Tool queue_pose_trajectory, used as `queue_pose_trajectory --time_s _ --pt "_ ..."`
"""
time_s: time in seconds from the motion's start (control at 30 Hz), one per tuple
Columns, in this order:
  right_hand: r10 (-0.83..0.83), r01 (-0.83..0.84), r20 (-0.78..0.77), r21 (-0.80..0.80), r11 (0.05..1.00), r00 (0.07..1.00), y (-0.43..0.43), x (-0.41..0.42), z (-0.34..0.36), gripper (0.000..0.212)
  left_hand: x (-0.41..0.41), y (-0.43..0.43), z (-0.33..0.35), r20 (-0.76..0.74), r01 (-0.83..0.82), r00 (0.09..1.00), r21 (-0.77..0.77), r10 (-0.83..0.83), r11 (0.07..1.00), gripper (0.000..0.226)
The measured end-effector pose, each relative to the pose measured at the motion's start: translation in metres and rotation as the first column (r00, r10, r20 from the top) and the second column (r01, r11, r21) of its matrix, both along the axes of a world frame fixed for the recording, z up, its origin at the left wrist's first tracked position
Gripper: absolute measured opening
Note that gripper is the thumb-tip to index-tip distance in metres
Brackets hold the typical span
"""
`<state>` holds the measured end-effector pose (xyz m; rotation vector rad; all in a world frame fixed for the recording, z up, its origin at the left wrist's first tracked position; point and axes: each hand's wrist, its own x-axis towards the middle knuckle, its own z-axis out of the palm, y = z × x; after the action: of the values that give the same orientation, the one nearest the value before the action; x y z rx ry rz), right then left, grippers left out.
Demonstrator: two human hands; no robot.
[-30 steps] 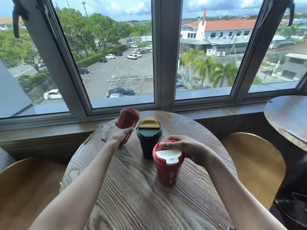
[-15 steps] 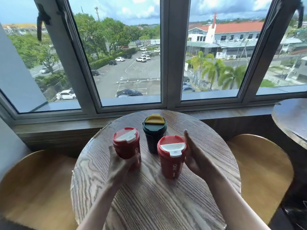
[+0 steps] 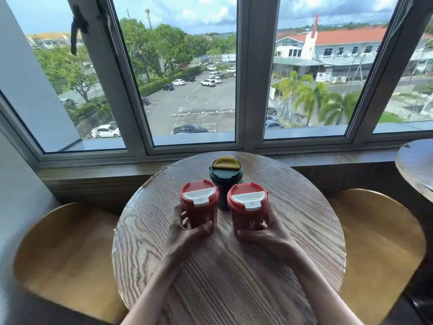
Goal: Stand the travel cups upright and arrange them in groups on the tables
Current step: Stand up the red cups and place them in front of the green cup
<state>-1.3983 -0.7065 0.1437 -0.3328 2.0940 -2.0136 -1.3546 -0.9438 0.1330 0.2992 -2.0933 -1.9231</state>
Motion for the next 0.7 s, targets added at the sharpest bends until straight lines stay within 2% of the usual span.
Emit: queue_pose_trajectory --time_s 0.23,0.33,0.47,0.6,0.7 --pt "0.028 -0.027 0.024 -0.025 0.999 0.999 0.001 -0.002 0.001 0.072 0.003 0.001 0.005 -0.016 0.101 0.995 0.031 -0.101 0.994 0.068" --pt "0.036 -0.035 0.022 -0.037 0.999 0.999 0.001 -0.001 0.001 0.076 0.002 0.002 0.005 -0.017 0.107 0.994 0.038 -0.106 0.994 0.066" --pt "0.022 -0.022 0.005 -0.024 0.999 1.000 0.001 0.000 0.002 0.073 0.002 0.006 0.006 -0.019 0.097 0.995 0.023 -0.097 0.995 0.076" --pt "0.025 -0.025 -0.015 0.002 1.000 1.000 0.001 -0.001 0.003 0.075 0.002 0.007 0.006 -0.028 0.091 0.996 0.007 -0.091 0.996 0.077" --pt "0.074 -0.073 0.015 -0.068 0.995 0.997 -0.002 0.006 0.018 0.078 0.001 0.007 0.007 -0.012 0.083 0.996 -0.015 -0.083 0.996 0.077"
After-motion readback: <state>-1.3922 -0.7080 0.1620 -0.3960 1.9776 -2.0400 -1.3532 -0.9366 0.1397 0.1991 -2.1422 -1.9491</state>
